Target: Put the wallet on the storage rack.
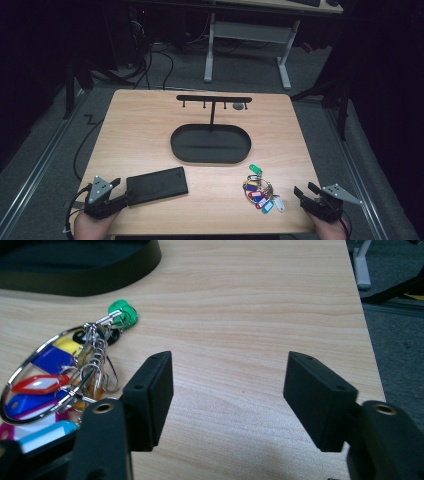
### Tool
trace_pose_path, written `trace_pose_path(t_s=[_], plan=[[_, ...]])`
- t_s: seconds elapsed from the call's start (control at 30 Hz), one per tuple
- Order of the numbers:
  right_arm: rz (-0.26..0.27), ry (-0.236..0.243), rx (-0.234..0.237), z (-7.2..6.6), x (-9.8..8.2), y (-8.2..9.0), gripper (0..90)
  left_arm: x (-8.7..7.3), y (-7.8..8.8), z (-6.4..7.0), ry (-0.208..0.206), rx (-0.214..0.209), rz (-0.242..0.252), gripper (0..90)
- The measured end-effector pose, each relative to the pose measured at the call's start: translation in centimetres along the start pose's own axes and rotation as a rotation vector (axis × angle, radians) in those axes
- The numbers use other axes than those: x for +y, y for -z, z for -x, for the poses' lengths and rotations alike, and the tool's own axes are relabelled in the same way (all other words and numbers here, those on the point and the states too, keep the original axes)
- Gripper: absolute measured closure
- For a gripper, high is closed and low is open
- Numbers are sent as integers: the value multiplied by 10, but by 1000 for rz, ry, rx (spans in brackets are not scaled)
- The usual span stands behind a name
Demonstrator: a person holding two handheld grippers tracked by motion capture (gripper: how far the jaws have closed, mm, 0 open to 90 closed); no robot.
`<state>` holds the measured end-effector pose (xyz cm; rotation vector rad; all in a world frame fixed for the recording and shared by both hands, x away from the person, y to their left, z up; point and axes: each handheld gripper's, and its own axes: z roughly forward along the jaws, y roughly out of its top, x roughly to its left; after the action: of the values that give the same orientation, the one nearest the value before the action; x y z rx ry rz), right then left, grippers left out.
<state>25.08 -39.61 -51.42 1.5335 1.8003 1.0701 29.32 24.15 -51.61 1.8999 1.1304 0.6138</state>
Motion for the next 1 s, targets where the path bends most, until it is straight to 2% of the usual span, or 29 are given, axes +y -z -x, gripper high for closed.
trace_pose_path(t_s=[0.17,0.3,0.47,0.67,0.73,0.77,0.8,0.83,0.93,1.0], plan=[[-2,29,-12,-4,1,-3,382,0,2,-2,0,14,11,458],[3,24,-8,-7,2,-4,393,-1,3,-4,-9,26,-3,527],[-11,-1,-9,-10,5,-7,421,-4,7,-12,23,35,-11,616],[-17,9,1,-13,7,-9,447,-7,7,-16,29,40,-38,668],[-23,16,4,-14,7,-10,447,-7,6,-15,18,48,-45,705],[-27,15,5,-14,7,-11,447,-8,5,-14,0,70,-57,765],[-29,16,6,-14,7,-11,447,-8,5,-14,0,70,-57,838],[-30,18,6,-14,6,-12,448,-8,3,-15,-24,103,-78,883],[-32,15,7,-15,7,-13,448,-10,-1,-19,-14,89,-105,900],[-32,17,8,-15,7,-13,448,-11,-5,-17,-28,76,-122,900]])
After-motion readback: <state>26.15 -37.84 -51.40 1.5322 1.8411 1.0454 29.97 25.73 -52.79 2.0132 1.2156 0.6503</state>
